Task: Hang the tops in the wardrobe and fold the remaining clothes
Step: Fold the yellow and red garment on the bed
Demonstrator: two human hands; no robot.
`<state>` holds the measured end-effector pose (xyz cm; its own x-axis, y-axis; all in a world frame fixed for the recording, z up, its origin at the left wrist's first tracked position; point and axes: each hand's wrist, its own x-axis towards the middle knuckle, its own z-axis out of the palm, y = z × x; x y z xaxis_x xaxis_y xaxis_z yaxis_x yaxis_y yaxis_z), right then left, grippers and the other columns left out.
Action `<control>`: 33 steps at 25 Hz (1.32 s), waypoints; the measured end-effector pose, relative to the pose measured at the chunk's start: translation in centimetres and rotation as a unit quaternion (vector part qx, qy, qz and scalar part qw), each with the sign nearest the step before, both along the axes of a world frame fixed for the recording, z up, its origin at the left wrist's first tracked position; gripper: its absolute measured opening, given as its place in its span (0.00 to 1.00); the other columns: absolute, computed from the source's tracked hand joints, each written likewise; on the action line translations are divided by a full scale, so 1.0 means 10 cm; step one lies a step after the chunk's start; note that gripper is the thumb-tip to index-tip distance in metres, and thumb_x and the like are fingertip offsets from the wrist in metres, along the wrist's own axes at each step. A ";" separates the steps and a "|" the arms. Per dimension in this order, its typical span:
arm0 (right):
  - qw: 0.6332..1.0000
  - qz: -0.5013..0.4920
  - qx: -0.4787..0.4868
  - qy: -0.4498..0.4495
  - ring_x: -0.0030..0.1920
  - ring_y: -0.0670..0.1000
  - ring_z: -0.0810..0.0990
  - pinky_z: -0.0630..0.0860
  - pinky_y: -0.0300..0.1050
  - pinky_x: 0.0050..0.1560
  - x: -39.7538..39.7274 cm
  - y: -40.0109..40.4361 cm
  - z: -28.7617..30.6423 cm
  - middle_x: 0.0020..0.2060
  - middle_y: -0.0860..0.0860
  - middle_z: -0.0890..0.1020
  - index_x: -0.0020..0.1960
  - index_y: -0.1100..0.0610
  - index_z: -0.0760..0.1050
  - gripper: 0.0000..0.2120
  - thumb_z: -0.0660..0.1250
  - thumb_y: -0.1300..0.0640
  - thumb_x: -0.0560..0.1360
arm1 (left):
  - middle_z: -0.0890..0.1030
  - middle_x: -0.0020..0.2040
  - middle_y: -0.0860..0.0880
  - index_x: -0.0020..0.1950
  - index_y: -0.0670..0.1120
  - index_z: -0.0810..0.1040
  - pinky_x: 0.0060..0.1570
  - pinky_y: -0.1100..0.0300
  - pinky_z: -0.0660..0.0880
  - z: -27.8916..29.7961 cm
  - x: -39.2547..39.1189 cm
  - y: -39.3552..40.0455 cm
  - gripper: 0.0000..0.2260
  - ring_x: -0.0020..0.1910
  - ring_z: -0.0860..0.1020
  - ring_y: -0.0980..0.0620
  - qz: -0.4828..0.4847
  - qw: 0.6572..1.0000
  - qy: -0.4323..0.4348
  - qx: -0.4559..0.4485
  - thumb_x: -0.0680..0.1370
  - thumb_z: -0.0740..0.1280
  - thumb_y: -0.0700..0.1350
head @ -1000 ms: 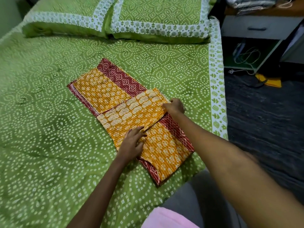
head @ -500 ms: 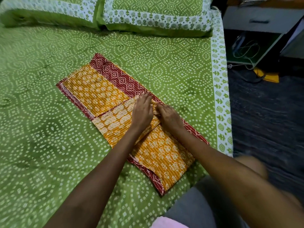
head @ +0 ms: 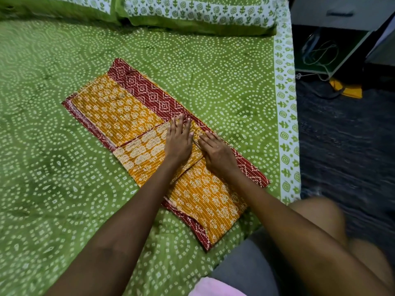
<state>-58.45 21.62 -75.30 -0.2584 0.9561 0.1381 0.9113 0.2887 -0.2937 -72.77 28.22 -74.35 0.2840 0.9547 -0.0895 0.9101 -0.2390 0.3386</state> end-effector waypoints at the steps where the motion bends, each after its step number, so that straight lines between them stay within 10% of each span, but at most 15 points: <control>1: 1.000 0.000 -0.021 -0.012 0.73 0.55 0.62 0.50 0.48 0.74 0.01 -0.01 0.02 0.71 0.56 0.67 0.71 0.61 0.64 0.22 0.57 0.58 0.79 | 0.39 0.77 0.47 0.77 0.50 0.41 0.75 0.50 0.40 -0.03 -0.03 0.00 0.24 0.75 0.37 0.47 -0.012 0.999 0.047 0.003 0.83 0.44 0.53; 8: 0.992 -0.001 -0.105 -0.074 0.76 0.49 0.39 0.41 0.55 0.75 0.23 -0.22 -0.03 0.75 0.44 0.43 0.75 0.48 0.38 0.28 0.35 0.41 0.77 | 0.36 0.76 0.47 0.76 0.45 0.37 0.71 0.51 0.34 -0.01 0.08 -0.34 0.27 0.75 0.36 0.47 0.031 0.997 0.077 0.005 0.82 0.42 0.56; 15: 0.978 -0.023 -0.165 -0.128 0.74 0.50 0.34 0.32 0.50 0.71 0.53 -0.66 0.08 0.73 0.50 0.34 0.72 0.52 0.30 0.32 0.33 0.36 0.74 | 0.34 0.75 0.48 0.74 0.49 0.34 0.70 0.53 0.29 -0.09 0.15 -1.40 0.30 0.74 0.32 0.48 -0.063 0.994 0.074 -0.040 0.76 0.33 0.63; 19: 0.978 0.010 -0.200 -0.060 0.76 0.51 0.47 0.45 0.56 0.74 0.93 -0.85 0.22 0.75 0.44 0.45 0.74 0.42 0.46 0.21 0.46 0.48 0.83 | 0.40 0.76 0.52 0.74 0.52 0.40 0.70 0.58 0.31 -0.03 -0.18 -1.87 0.33 0.76 0.39 0.52 -0.146 0.988 0.025 -0.033 0.73 0.27 0.65; 23: 0.937 -0.008 -0.286 0.203 0.74 0.51 0.57 0.52 0.58 0.74 1.31 -0.92 0.46 0.71 0.42 0.61 0.66 0.42 0.64 0.31 0.56 0.73 0.75 | 0.54 0.76 0.55 0.75 0.54 0.54 0.74 0.54 0.38 -0.01 -0.63 -2.21 0.29 0.76 0.47 0.58 -0.157 0.983 -0.090 -0.044 0.73 0.46 0.55; 29: 0.952 0.053 -0.289 0.085 0.72 0.48 0.59 0.56 0.57 0.73 1.35 -0.84 0.52 0.73 0.43 0.63 0.64 0.45 0.72 0.26 0.68 0.67 0.71 | 0.65 0.73 0.50 0.72 0.51 0.63 0.74 0.53 0.48 -0.05 -0.60 -2.28 0.28 0.73 0.60 0.51 -0.172 0.983 -0.033 0.058 0.72 0.59 0.54; 33: 0.918 -0.027 -0.288 0.270 0.56 0.42 0.77 0.72 0.46 0.58 1.15 -0.64 0.81 0.55 0.49 0.80 0.46 0.60 0.81 0.06 0.68 0.66 0.71 | 0.82 0.51 0.45 0.57 0.46 0.78 0.52 0.50 0.75 0.07 -0.48 -2.26 0.12 0.49 0.78 0.49 0.087 0.953 -0.285 0.052 0.76 0.63 0.38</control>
